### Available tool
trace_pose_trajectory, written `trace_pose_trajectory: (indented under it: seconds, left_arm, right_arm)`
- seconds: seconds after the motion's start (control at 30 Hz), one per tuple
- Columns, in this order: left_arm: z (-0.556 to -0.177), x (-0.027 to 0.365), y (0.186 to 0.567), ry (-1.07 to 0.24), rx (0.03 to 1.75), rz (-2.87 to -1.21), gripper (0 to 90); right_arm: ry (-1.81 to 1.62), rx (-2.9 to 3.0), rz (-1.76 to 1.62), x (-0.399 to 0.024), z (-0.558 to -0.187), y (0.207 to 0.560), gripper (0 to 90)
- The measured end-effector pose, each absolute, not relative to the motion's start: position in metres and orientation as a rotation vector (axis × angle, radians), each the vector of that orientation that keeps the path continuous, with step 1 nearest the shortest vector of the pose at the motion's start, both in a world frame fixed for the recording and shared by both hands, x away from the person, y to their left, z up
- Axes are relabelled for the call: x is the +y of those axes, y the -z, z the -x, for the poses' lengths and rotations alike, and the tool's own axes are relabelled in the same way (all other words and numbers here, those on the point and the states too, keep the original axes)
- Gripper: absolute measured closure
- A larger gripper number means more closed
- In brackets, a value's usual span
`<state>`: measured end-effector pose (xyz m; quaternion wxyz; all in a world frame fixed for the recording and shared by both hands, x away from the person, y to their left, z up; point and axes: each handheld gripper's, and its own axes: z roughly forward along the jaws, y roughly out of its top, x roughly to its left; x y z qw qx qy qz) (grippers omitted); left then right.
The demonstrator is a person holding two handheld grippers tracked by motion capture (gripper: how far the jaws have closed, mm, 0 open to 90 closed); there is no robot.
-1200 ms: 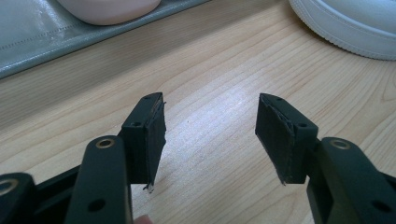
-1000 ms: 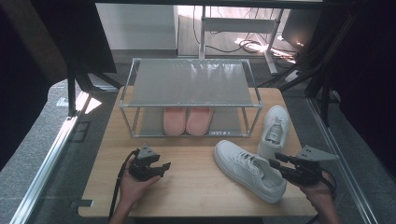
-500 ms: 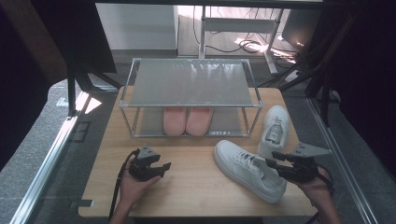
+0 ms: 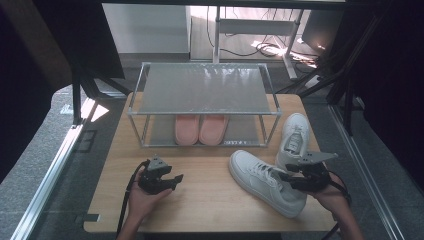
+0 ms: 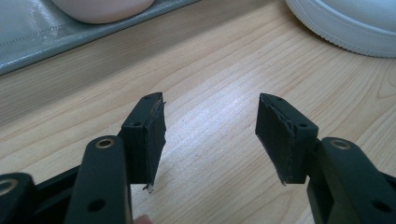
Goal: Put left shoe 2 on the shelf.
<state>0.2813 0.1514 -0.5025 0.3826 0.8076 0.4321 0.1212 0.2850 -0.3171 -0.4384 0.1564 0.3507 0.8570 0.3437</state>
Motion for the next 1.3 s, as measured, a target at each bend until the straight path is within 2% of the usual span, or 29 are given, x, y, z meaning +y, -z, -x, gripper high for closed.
trace_pose_trajectory:
  seconds: [0.3, 0.47, 0.57, 0.67, 0.8, 1.3]
  left_arm:
    - [-0.281, 0.150, 0.502, -0.310, 1.099, -2.060, 43.5]
    - [-0.281, 0.150, 0.503, -0.309, 1.103, -2.055, 43.5]
    - [-0.281, 0.150, 0.503, -0.311, 1.104, -2.052, 43.5]
    - [-0.281, 0.150, 0.503, -0.311, 1.105, -2.052, 43.5]
    - [-0.281, 0.149, 0.504, -0.310, 1.102, -2.054, 43.6]
    - [-0.281, 0.150, 0.504, -0.316, 1.107, -2.053, 43.6]
  right_arm:
    - [-0.906, 2.514, -0.993, -0.311, -0.294, 0.452, 56.7]
    - [-0.858, 2.552, -0.983, -0.305, -0.301, 0.458, 60.3]
    - [-0.821, 2.586, -0.961, -0.302, -0.305, 0.463, 64.4]
    - [-0.800, 2.579, -0.980, -0.302, -0.308, 0.465, 74.1]
    - [-0.806, 2.569, -1.003, -0.303, -0.309, 0.465, 79.0]
    - [-0.995, 2.534, -1.092, -0.307, -0.309, 0.458, 82.7]
